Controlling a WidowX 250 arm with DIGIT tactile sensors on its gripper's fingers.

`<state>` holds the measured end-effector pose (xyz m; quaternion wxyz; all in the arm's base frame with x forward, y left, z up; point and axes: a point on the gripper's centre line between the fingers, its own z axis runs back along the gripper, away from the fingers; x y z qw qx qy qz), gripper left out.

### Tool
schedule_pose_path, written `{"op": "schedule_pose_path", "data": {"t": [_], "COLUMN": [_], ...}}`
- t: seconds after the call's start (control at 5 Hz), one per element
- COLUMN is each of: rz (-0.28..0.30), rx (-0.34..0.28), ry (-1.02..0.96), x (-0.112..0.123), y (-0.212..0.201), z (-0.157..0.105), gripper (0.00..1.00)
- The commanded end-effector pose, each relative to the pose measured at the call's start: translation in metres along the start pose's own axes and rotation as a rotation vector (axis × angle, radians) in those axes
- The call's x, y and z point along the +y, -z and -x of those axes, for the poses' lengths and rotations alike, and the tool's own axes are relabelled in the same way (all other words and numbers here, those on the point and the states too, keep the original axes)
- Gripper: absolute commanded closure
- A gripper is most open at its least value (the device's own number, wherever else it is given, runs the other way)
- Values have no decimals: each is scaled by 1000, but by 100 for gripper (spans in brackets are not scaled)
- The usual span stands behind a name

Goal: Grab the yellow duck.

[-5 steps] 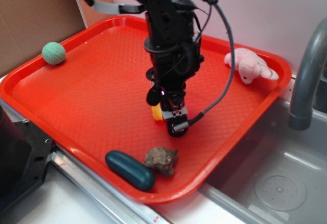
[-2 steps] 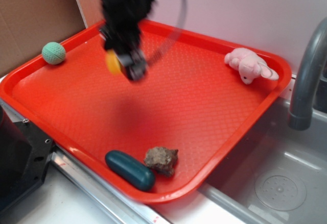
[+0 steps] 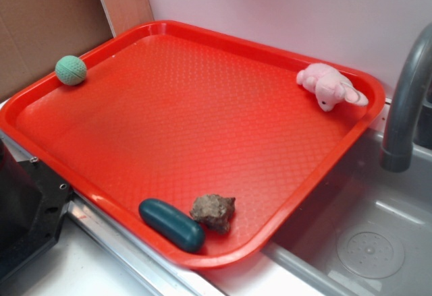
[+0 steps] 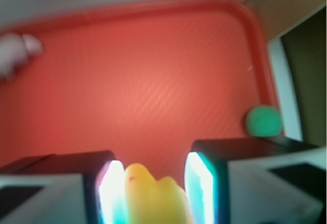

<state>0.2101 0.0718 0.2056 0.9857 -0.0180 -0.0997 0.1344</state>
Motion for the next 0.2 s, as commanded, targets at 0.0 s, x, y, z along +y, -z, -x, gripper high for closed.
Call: {"op": "schedule_pose_path", "data": {"t": [0.0], "rz": [-55], "rx": [-24], "ry": [60], "x": [-32], "y": [-51], "z": [5], "gripper": [100]}}
